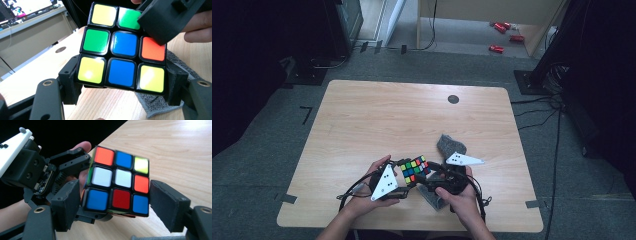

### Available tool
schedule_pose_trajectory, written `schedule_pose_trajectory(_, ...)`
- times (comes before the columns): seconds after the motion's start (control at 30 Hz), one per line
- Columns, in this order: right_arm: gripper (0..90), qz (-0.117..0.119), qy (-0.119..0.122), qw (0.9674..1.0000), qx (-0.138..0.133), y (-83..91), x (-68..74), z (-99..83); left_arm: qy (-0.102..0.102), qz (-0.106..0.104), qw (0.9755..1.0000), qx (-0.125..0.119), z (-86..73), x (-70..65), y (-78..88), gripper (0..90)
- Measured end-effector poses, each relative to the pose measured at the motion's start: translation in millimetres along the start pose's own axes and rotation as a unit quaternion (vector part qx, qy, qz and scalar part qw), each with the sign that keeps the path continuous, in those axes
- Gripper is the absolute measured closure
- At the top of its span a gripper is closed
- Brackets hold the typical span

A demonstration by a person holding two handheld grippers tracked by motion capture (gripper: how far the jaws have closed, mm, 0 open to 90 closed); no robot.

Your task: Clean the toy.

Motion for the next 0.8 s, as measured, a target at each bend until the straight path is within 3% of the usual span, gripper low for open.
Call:
schedule_pose_trajectory(0.13,26.4,-0.003,0.005,0.9998,-0.021,7.5,-2.4,3.9,0.015,0.007,0.9999,0.001,-1.5,5.5,2.1,33.9)
schedule_pose_trajectory(0.27,27.5,-0.024,0.013,0.9983,-0.052,18.2,-8.9,8.2,0.037,0.013,0.9992,0.001,-3.4,12.4,4.2,34.0)
schedule_pose_trajectory(0.37,28.2,-0.07,0.038,0.9947,-0.065,24.8,-16.4,9.5,0.051,0.014,0.9986,0.003,-4.3,17.0,6.4,34.0)
schedule_pose_trajectory(0.43,27.9,-0.107,0.062,0.9899,-0.07,28.1,-23.7,9.4,0.064,0.012,0.9979,0.003,-4.7,19.7,7.6,34.0)
schedule_pose_trajectory(0.57,27.7,-0.178,0.122,0.9751,-0.051,31.4,-41.6,3.3,0.093,0.007,0.9956,0.008,-6.0,26.0,11.2,34.0)
schedule_pose_trajectory(0.7,24.2,-0.199,0.174,0.9644,-0.016,31.5,-59.6,-6.9,0.119,0.007,0.9928,0.012,-7.3,31.4,13.9,34.0)
schedule_pose_trajectory(0.73,23.5,-0.198,0.181,0.9634,-0.009,31.5,-62.7,-9.3,0.127,0.007,0.9918,0.012,-7.8,33.1,14.6,34.0)
schedule_pose_trajectory(0.8,21.4,-0.186,0.185,0.9648,0.021,31.3,-71.4,-17.3,0.138,0.006,0.9903,0.013,-8.8,35.8,15.4,34.0)
Point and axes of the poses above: each handheld gripper's, and its own axes: y roughly backward along the jaws, z roughly out of its top, x roughly to its left, the point moved 3 cm from there along -y, roughly forward along the jaws, and after that the axes turned 5 degrees about x, right-handed, at the moved point
